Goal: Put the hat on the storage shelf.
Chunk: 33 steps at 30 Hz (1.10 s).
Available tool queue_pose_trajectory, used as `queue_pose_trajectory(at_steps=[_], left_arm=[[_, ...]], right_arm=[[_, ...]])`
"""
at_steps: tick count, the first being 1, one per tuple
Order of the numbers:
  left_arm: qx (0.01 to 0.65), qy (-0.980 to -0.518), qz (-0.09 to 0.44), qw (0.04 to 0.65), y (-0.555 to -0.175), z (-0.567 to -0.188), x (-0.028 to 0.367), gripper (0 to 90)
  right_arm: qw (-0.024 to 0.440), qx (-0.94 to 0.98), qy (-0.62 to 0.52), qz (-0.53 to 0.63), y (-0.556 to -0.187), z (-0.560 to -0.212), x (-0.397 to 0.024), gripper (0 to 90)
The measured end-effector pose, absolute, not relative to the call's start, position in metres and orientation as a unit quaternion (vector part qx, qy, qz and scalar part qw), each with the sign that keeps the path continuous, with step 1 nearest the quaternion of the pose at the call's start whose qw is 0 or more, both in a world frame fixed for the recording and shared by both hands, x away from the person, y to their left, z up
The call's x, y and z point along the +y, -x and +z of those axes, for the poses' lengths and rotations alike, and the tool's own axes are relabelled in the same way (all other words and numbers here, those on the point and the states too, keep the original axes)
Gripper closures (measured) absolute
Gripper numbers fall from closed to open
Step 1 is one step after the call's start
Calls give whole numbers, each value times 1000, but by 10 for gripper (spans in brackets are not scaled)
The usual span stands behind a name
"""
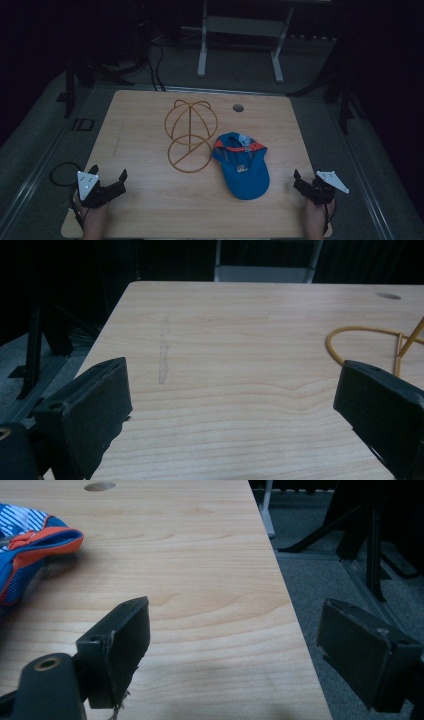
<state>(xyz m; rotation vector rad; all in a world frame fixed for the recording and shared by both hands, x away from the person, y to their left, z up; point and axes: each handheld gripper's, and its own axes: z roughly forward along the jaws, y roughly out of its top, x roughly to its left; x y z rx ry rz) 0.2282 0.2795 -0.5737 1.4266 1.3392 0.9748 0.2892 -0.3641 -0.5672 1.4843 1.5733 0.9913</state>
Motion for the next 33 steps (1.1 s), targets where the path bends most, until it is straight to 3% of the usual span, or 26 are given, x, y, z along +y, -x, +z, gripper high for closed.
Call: queue_pose_trajectory(at_steps=[12,19,21,27,33], left_arm=[[533,-597,388,457,-230,-575,276,23],[536,-587,382,471,-229,-574,277,23],[527,-578,366,504,-228,-573,278,23],[499,-615,364,490,-230,-574,270,23],[481,-618,363,505,-228,-572,265,24]], right_arm=[[362,616,-581,389,-289,-567,-364,139],[334,632,-583,386,-295,-559,-368,139],[320,645,-574,390,-299,-548,-367,136],[289,674,-551,398,-313,-521,-359,140],[285,703,-519,395,-330,-501,-343,141]])
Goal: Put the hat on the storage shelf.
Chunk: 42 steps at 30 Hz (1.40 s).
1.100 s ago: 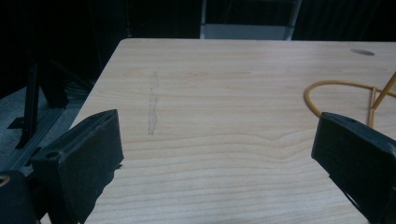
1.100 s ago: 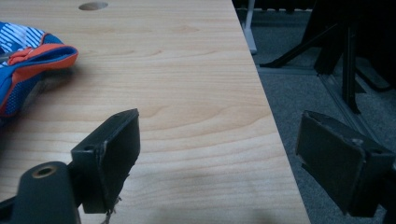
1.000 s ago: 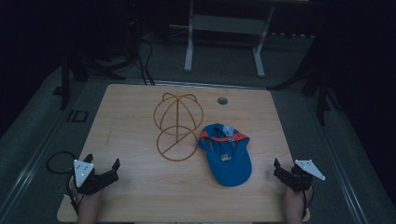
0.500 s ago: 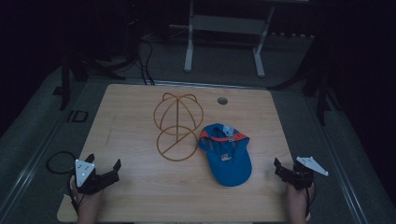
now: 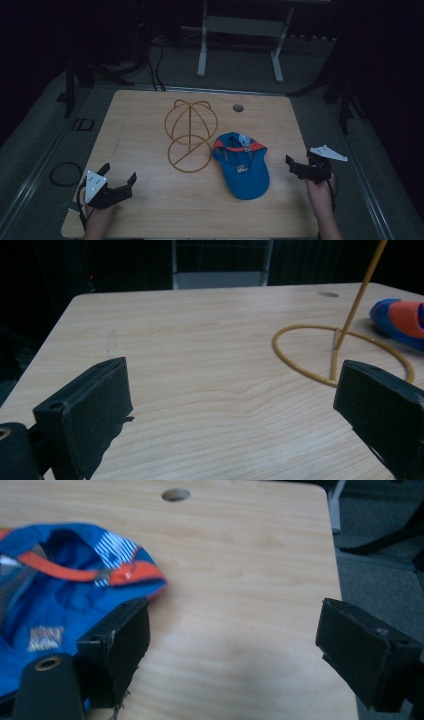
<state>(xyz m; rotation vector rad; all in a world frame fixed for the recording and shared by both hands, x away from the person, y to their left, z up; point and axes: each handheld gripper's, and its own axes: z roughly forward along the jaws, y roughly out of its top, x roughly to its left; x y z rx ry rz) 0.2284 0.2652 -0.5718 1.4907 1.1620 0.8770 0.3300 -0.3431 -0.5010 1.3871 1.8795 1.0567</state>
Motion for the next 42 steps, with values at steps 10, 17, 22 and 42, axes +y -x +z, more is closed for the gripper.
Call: queue_pose_trajectory(at_steps=[10,17,22,42], left_arm=[[463,-633,354,509,-228,-572,260,24],[461,-633,355,510,-228,-572,260,24],[463,-631,350,514,-228,-572,261,24],[466,-635,341,513,-228,-572,259,24]], right_arm=[[257,740,-473,403,-353,-483,-321,140],[240,764,-441,406,-368,-475,-304,140],[229,763,-435,419,-380,-475,-293,140],[176,826,-387,370,-426,-508,-234,167]])
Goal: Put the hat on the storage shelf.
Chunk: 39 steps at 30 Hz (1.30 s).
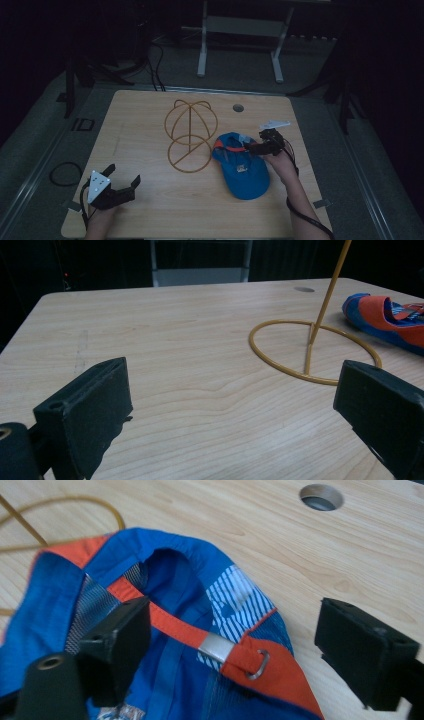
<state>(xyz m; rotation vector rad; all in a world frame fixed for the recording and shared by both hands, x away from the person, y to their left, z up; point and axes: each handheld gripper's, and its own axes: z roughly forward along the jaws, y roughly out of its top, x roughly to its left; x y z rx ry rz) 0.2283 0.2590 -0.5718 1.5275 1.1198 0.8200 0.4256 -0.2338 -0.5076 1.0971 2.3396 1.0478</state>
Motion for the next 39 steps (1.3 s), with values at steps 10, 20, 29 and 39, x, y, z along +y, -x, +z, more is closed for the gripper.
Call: queue_pose_trajectory(at_steps=[10,20,29,39], left_arm=[[478,-634,330,511,-226,-568,256,25],[470,-646,328,504,-224,-565,249,24],[472,-645,327,504,-225,-566,251,25],[477,-648,322,499,-227,-567,250,25]], right_arm=[[164,842,-378,347,-451,-521,-214,277],[175,853,-386,304,-459,-539,-196,275],[174,867,-378,275,-461,-552,-191,269],[146,871,-364,295,-457,-550,-193,651]])
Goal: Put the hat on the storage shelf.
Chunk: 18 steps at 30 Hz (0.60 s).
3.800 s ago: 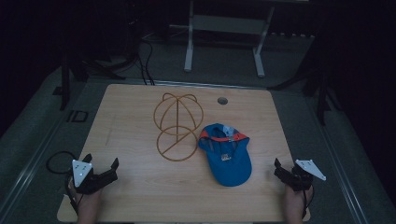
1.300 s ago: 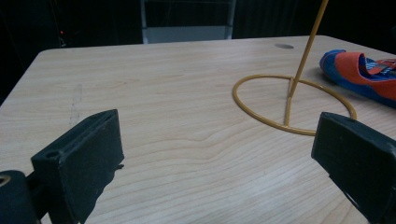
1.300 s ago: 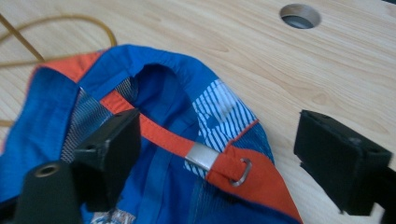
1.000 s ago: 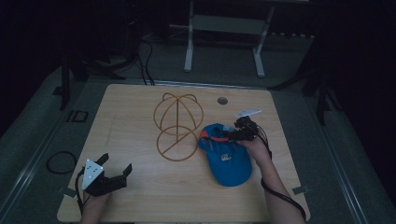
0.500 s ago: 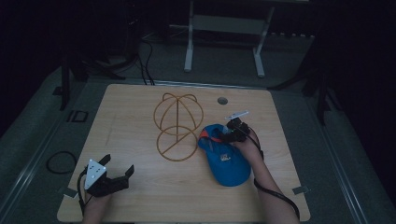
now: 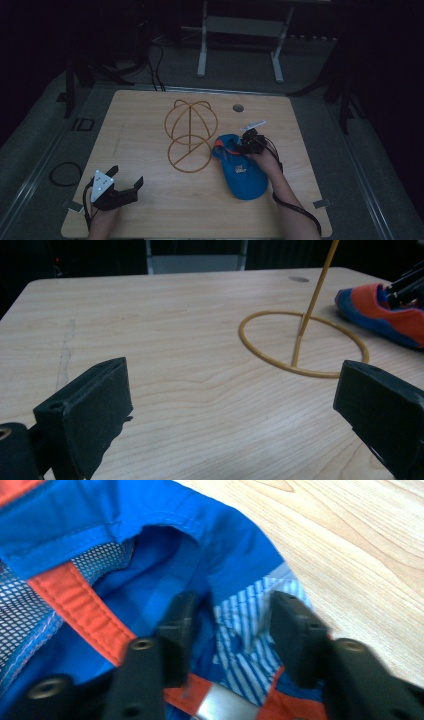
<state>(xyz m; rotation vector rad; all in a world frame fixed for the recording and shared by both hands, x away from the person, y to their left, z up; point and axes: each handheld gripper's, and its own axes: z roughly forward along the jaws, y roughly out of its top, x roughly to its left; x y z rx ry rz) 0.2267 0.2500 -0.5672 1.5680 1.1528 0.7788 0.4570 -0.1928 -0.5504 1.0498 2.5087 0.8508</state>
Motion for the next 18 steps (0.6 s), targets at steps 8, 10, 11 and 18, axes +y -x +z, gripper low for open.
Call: queue_pose_trajectory(at_steps=[8,10,11,18], left_arm=[[477,-650,321,497,-226,-567,249,24],[477,-651,319,497,-226,-567,249,25],[477,-651,319,497,-226,-567,249,24],[484,-654,313,489,-227,-566,249,24]], right_arm=[[162,865,-382,282,-452,-549,-188,877],[165,861,-388,285,-452,-549,-190,881],[165,861,-388,285,-452,-549,-190,881],[183,840,-400,318,-439,-526,-208,883]])
